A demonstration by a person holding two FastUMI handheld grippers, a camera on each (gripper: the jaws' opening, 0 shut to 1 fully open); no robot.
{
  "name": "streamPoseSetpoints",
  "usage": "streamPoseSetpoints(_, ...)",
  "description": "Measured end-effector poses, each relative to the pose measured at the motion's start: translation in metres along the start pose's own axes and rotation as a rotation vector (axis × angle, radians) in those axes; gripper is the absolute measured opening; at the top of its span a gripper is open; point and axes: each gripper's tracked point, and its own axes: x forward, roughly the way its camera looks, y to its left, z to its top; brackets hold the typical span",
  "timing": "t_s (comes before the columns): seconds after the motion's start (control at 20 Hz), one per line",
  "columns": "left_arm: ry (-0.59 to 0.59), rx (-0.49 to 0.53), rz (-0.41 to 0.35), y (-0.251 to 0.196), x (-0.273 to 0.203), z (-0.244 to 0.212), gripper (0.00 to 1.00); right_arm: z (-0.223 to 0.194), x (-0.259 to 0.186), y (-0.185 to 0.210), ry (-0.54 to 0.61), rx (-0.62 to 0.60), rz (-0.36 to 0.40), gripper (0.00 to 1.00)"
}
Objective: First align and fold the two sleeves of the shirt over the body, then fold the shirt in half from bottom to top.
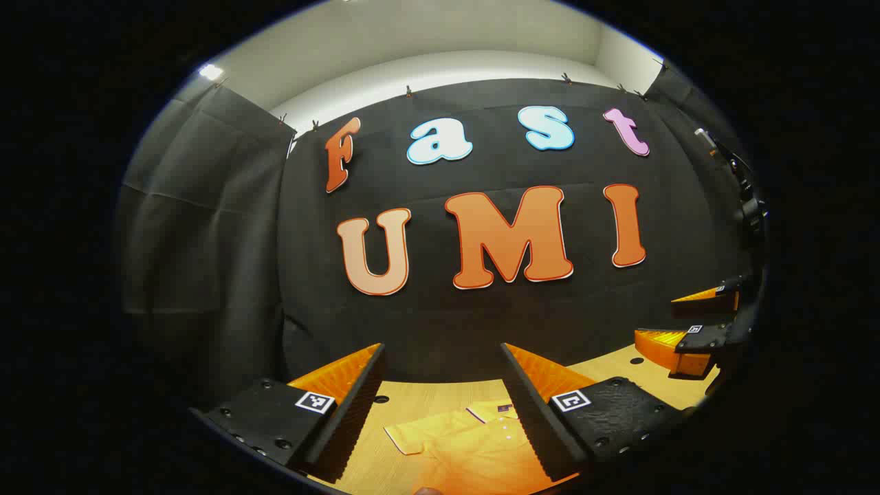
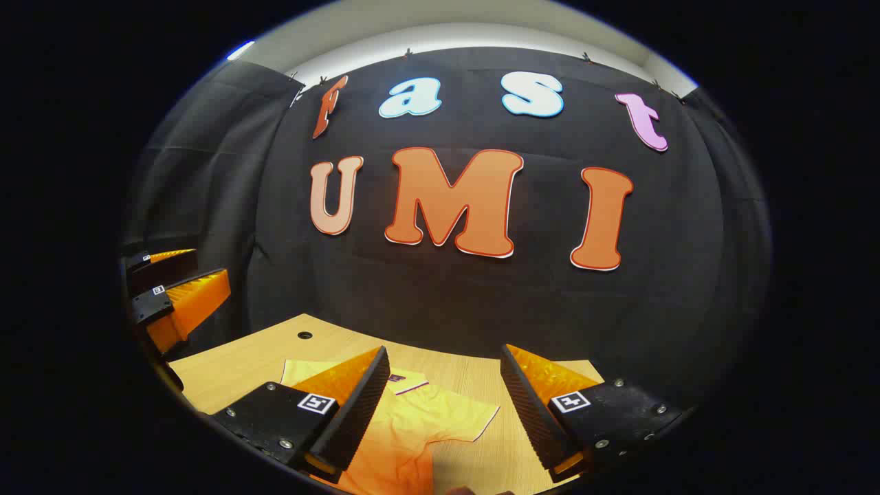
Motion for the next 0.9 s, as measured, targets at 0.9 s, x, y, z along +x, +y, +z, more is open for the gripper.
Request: streamPoseSetpoints(0.9, 0.0, 0.002, 0.006, 0.004, -0.001, -0.003, 0.99, -0.036, 0.027, -0.014, 0.111, 0.029, -0.022, 0.98)
